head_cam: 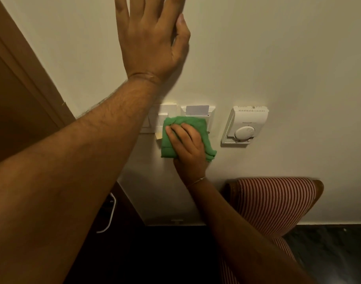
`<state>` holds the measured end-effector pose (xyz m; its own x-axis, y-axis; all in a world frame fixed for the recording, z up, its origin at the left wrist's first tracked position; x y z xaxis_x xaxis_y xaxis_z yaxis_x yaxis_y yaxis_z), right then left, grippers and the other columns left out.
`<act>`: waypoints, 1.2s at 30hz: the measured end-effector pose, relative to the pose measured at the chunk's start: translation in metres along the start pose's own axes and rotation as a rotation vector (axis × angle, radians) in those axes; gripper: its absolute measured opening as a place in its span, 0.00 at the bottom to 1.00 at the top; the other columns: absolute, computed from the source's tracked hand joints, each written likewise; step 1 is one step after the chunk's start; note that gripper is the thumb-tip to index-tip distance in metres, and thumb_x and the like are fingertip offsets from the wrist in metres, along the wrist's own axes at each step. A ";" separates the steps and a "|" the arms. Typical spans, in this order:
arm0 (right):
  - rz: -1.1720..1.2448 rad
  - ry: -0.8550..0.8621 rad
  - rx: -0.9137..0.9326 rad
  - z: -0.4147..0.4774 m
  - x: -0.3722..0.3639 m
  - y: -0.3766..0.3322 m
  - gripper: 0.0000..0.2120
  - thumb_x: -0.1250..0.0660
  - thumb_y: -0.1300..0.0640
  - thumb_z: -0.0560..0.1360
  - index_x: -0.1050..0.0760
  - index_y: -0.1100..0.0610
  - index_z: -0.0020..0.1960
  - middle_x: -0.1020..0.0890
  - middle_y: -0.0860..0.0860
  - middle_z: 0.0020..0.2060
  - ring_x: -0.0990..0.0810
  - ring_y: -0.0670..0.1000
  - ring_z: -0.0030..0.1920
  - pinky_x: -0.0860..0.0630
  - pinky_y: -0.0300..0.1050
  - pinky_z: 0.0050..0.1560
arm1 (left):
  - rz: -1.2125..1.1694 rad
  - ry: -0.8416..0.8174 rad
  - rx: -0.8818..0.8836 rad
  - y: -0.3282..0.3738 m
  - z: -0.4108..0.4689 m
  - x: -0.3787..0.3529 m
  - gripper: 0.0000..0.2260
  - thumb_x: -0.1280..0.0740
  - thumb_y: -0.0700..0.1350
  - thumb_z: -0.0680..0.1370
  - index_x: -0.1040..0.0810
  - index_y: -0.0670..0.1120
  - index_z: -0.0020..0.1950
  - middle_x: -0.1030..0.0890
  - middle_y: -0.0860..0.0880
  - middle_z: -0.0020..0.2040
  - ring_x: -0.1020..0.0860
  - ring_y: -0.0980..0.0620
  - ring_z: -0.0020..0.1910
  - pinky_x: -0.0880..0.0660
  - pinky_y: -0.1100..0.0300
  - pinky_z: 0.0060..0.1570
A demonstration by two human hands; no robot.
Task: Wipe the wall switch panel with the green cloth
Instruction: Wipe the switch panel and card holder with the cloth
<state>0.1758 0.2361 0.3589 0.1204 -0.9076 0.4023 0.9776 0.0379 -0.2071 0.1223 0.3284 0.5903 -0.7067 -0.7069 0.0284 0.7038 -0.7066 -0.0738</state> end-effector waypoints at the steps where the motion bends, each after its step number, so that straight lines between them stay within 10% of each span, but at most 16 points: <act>1: -0.021 -0.001 0.021 0.001 -0.002 -0.001 0.21 0.26 0.67 0.79 0.20 0.58 0.71 0.17 0.55 0.67 0.24 0.57 0.70 0.25 0.59 0.72 | 0.011 -0.012 -0.008 0.000 0.001 -0.001 0.20 0.31 0.48 0.83 0.18 0.44 0.73 0.19 0.38 0.70 0.20 0.34 0.69 0.27 0.30 0.70; 8: -0.019 0.078 -0.195 -0.021 0.028 0.045 0.18 0.38 0.50 0.88 0.24 0.58 0.73 0.25 0.53 0.71 0.27 0.60 0.73 0.32 0.57 0.80 | 0.041 -0.090 -0.012 0.002 0.006 -0.005 0.23 0.33 0.48 0.83 0.23 0.45 0.78 0.24 0.36 0.76 0.27 0.31 0.75 0.35 0.30 0.75; 15: -0.043 -0.100 0.005 -0.030 -0.012 0.013 0.25 0.23 0.64 0.77 0.22 0.55 0.73 0.19 0.53 0.68 0.26 0.56 0.71 0.28 0.55 0.74 | -0.014 -0.174 0.004 0.002 0.010 -0.007 0.27 0.35 0.47 0.83 0.31 0.46 0.84 0.32 0.36 0.81 0.36 0.32 0.81 0.43 0.30 0.80; 24: 0.014 0.030 -0.183 -0.031 0.028 0.064 0.18 0.33 0.52 0.85 0.23 0.58 0.72 0.23 0.51 0.70 0.27 0.57 0.73 0.31 0.55 0.79 | -0.007 -0.196 0.007 0.002 0.009 -0.011 0.27 0.36 0.48 0.84 0.31 0.45 0.84 0.32 0.36 0.81 0.36 0.31 0.81 0.42 0.29 0.79; 29: 0.053 0.055 -0.212 -0.012 0.011 0.029 0.30 0.18 0.67 0.71 0.21 0.57 0.71 0.23 0.50 0.69 0.26 0.57 0.72 0.36 0.49 0.82 | 0.005 -0.179 0.002 -0.001 0.007 -0.012 0.27 0.35 0.47 0.83 0.31 0.46 0.83 0.31 0.36 0.81 0.35 0.30 0.80 0.43 0.30 0.79; 36: 0.017 -0.049 -0.011 -0.001 -0.003 0.003 0.30 0.21 0.68 0.74 0.24 0.57 0.73 0.22 0.53 0.70 0.24 0.55 0.72 0.27 0.58 0.76 | 0.002 -0.186 -0.001 -0.002 0.009 -0.013 0.28 0.36 0.48 0.83 0.31 0.46 0.84 0.32 0.36 0.81 0.36 0.30 0.80 0.42 0.29 0.79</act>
<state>0.1786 0.2391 0.3563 0.1455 -0.8851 0.4421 0.9733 0.0480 -0.2243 0.1310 0.3388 0.5990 -0.6797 -0.7022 0.2119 0.7052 -0.7051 -0.0746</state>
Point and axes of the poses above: each hand's wrist, its own z-axis towards the middle knuckle, its own x-axis out of the back of the hand, y = z × x, the point moved 9 cm from there along z, towards the middle knuckle
